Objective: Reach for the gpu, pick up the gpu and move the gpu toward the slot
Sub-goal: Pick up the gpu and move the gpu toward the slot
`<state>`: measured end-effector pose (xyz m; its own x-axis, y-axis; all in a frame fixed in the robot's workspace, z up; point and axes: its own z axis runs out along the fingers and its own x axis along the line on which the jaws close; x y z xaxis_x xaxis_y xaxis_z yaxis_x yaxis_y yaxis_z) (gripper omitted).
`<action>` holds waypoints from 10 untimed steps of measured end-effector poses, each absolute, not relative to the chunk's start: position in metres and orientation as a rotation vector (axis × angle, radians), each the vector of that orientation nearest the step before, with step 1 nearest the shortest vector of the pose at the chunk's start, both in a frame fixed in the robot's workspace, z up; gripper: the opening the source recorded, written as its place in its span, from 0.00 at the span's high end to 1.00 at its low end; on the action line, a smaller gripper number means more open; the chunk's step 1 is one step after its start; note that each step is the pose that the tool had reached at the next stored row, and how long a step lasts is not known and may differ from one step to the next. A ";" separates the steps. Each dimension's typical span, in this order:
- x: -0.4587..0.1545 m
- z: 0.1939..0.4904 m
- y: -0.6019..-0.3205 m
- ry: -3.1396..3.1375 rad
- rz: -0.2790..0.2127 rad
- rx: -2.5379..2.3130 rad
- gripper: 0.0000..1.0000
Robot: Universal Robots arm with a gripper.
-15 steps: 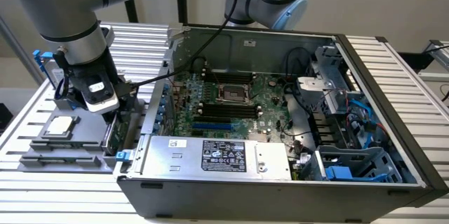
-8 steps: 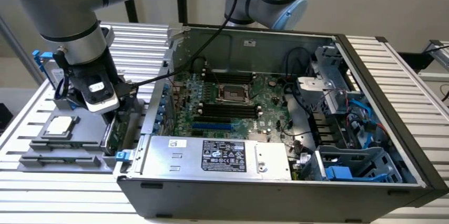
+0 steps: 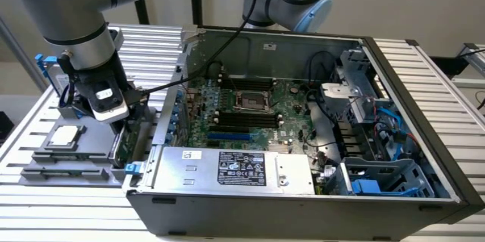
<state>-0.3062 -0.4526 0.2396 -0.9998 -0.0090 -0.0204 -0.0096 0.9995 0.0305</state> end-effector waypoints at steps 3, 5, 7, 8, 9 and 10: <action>-0.306 0.241 -0.453 3.121 0.050 -0.014 0.73; -0.306 0.241 -0.453 3.121 0.055 -0.014 0.73; -0.306 0.242 -0.453 3.121 0.061 -0.014 0.73; -0.306 0.242 -0.453 3.121 0.064 -0.014 0.73; -0.306 0.243 -0.453 3.122 0.066 -0.014 0.73; -0.306 0.243 -0.453 3.123 0.069 -0.014 0.73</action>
